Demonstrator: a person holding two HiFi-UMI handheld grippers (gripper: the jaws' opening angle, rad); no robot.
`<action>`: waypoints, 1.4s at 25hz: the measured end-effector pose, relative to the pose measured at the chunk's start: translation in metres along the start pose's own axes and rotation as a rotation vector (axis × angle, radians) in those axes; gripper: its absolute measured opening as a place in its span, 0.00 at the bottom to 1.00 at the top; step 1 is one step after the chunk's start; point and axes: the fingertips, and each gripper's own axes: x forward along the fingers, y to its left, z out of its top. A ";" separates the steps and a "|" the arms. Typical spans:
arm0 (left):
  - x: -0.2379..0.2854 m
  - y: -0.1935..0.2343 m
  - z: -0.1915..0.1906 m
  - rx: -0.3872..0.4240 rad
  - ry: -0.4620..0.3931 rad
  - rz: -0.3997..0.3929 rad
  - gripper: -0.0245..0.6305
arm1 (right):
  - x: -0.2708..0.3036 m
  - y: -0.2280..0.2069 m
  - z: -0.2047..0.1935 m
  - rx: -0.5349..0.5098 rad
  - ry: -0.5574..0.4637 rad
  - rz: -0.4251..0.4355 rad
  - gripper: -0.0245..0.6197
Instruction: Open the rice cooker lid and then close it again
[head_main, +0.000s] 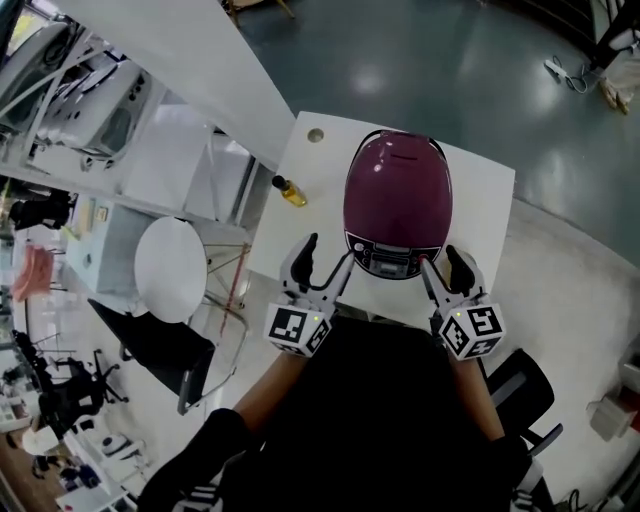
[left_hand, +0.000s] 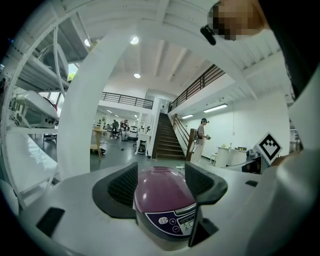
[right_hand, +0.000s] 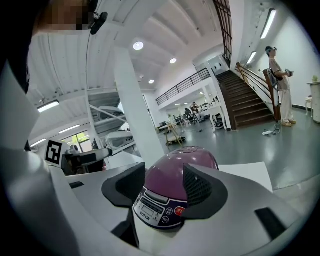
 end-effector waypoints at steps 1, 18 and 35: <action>0.003 0.000 -0.001 -0.010 0.005 -0.015 0.45 | 0.002 0.003 0.000 0.005 0.003 -0.003 0.39; 0.033 0.004 -0.008 -0.045 0.030 -0.251 0.45 | 0.029 0.030 -0.019 -0.037 0.102 -0.087 0.06; 0.024 0.032 -0.004 -0.076 0.022 -0.312 0.45 | 0.072 0.039 -0.081 -0.076 0.335 -0.103 0.04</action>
